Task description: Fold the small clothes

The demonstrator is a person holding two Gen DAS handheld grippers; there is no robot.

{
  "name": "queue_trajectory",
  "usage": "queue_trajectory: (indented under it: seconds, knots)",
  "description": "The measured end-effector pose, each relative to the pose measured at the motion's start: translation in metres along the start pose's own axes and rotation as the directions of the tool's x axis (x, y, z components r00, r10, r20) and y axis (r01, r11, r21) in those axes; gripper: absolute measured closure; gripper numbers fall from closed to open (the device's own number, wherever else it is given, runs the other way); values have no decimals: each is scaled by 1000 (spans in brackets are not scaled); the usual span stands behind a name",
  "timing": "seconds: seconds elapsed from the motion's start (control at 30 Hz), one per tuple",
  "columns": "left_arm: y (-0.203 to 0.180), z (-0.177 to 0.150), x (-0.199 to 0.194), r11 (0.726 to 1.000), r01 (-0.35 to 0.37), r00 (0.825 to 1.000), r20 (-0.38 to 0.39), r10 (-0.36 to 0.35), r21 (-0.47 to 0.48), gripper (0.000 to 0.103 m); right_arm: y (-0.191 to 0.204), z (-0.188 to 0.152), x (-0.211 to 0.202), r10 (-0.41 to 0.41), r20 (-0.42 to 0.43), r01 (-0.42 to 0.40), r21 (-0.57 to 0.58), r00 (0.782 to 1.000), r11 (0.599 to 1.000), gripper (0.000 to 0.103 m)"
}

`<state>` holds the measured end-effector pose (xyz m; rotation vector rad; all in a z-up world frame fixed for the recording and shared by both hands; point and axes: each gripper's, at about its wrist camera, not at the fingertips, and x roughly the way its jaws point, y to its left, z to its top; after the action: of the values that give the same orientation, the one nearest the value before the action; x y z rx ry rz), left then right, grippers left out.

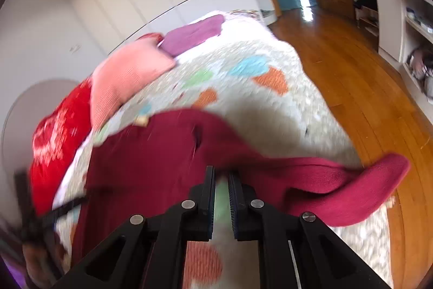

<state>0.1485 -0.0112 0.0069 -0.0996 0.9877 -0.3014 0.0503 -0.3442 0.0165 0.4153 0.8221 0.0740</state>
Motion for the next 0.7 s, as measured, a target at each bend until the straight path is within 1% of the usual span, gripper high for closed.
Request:
queue_trajectory:
  seconds: [0.07, 0.13, 0.17, 0.2, 0.27, 0.3, 0.33, 0.37, 0.4, 0.43, 0.47, 0.5, 0.57, 0.63, 0.7]
  knots:
    - [-4, -1, 2, 1000, 8, 1000, -7, -8, -3, 35, 2, -37, 2, 24, -72, -23, 13, 997, 1000, 95]
    - [-13, -2, 5, 1000, 22, 1000, -16, -22, 6, 35, 2, -66, 10, 24, -138, -23, 11, 990, 1000, 95]
    - [-19, -4, 4, 999, 32, 999, -18, -31, 15, 35, 2, -76, 8, 21, -140, -21, -2, 990, 1000, 95]
    - [-25, -5, 3, 999, 39, 999, -18, -38, 28, 35, 1, -80, 1, 23, -124, -23, -5, 992, 1000, 95]
    - [-35, -7, 1, 998, 43, 999, -16, -42, 55, 35, -11, -74, -19, 25, -71, -22, 35, 997, 999, 94]
    - [-39, -8, -1, 997, 41, 999, -13, -41, 67, 35, -22, -67, -29, 14, -31, -12, 67, 999, 998, 87]
    - [-43, -8, -3, 996, 43, 999, -9, -42, 78, 35, -36, -60, -40, -12, 9, 11, 104, 1000, 995, 60]
    - [-46, -8, -5, 996, 48, 999, -6, -47, 80, 35, -53, -53, -49, -56, 42, 49, 147, 998, 988, 43]
    - [-47, -8, -6, 996, 52, 999, -5, -52, 79, 35, -72, -47, -55, -114, 68, 98, 202, 991, 974, 22]
    - [-49, -9, -7, 996, 57, 998, -4, -57, 75, 35, -93, -41, -61, -164, 82, 138, 261, 983, 956, 21]
    - [-51, -9, -8, 995, 61, 998, -6, -60, 73, 35, -114, -35, -64, -187, 85, 153, 305, 979, 940, 21]
    - [-53, -10, -8, 995, 60, 998, -9, -60, 76, 35, -134, -30, -64, -198, 77, 162, 338, 977, 927, 21]
    - [-57, -11, -5, 995, 51, 999, -19, -49, 89, 35, -170, -19, -57, -242, 37, 210, 384, 969, 899, 21]
    - [-62, -12, -2, 994, 45, 999, -30, -42, 98, 35, -195, -10, -44, -252, -16, 239, 377, 968, 895, 21]
    - [-67, -12, 1, 994, 44, 998, -39, -41, 100, 35, -207, -4, -34, -226, -36, 224, 355, 973, 908, 21]
